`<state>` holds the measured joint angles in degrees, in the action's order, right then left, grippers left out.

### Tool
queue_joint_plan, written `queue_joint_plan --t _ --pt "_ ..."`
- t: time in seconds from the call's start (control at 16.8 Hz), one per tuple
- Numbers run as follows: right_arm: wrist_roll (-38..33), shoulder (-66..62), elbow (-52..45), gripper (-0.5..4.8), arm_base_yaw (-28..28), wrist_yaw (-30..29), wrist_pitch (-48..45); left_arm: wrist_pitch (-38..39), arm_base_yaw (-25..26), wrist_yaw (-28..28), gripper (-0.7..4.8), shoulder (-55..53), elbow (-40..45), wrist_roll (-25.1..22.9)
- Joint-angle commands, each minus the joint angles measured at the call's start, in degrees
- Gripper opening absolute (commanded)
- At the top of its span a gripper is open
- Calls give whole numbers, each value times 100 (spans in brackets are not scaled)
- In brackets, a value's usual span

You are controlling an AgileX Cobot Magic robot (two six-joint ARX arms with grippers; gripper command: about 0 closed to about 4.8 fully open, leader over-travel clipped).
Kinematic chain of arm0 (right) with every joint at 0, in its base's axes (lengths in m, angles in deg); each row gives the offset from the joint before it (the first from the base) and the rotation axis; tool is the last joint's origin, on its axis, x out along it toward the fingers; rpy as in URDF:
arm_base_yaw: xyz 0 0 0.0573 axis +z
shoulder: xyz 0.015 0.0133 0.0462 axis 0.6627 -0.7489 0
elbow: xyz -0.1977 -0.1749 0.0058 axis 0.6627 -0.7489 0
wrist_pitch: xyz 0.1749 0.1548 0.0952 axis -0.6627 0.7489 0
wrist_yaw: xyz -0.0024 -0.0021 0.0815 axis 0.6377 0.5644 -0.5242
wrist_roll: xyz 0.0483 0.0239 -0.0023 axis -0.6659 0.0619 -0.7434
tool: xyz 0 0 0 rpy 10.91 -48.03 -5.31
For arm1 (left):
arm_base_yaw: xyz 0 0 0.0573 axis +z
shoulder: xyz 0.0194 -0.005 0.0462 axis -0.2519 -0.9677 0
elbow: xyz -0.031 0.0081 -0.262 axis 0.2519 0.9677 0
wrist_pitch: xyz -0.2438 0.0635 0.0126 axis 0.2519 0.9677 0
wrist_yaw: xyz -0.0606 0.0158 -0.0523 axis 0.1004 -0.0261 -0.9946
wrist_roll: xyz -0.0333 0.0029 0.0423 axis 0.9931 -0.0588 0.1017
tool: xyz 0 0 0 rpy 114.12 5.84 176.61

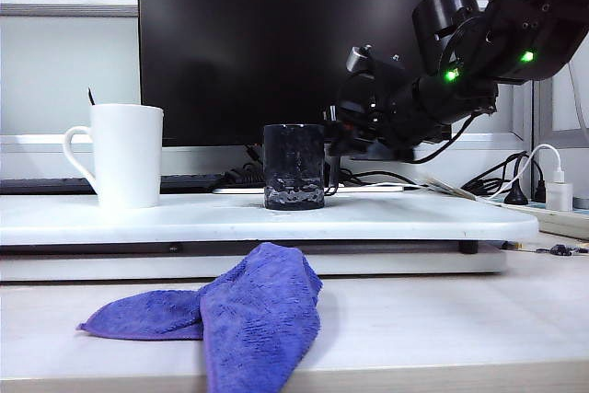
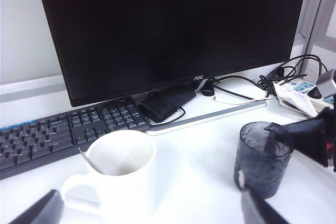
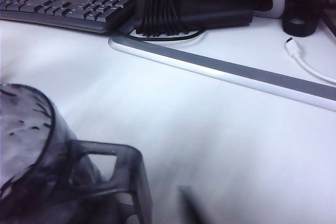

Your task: Carefully pick up the black cup and pour some water from the black cup into the white cup.

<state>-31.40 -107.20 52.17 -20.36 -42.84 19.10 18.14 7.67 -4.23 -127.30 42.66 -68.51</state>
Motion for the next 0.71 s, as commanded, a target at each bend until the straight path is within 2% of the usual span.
queue_joint_plan --t 0.06,0.24,0.36,0.48,0.65,0.71 --pt "111 76 31 229 4 0 -63 -63 -4 9 479 15 -7 -22" --pt "319 326 28 331 -2 2 -24 -173 -4 17 479 107 -9 -33" --pt "553 507 28 330 -2 22 269 -179 -4 17 479 173 -9 -50" --pt "573 857 26 329 -2 223 1014 -157 -4 46 479 323 -9 -68" --pt "553 2037 26 323 0 214 1480 -164 -4 273 479 962 -20 -63" --pt "487 2544 28 293 0 214 1565 -129 -4 273 479 1189 -20 -63"
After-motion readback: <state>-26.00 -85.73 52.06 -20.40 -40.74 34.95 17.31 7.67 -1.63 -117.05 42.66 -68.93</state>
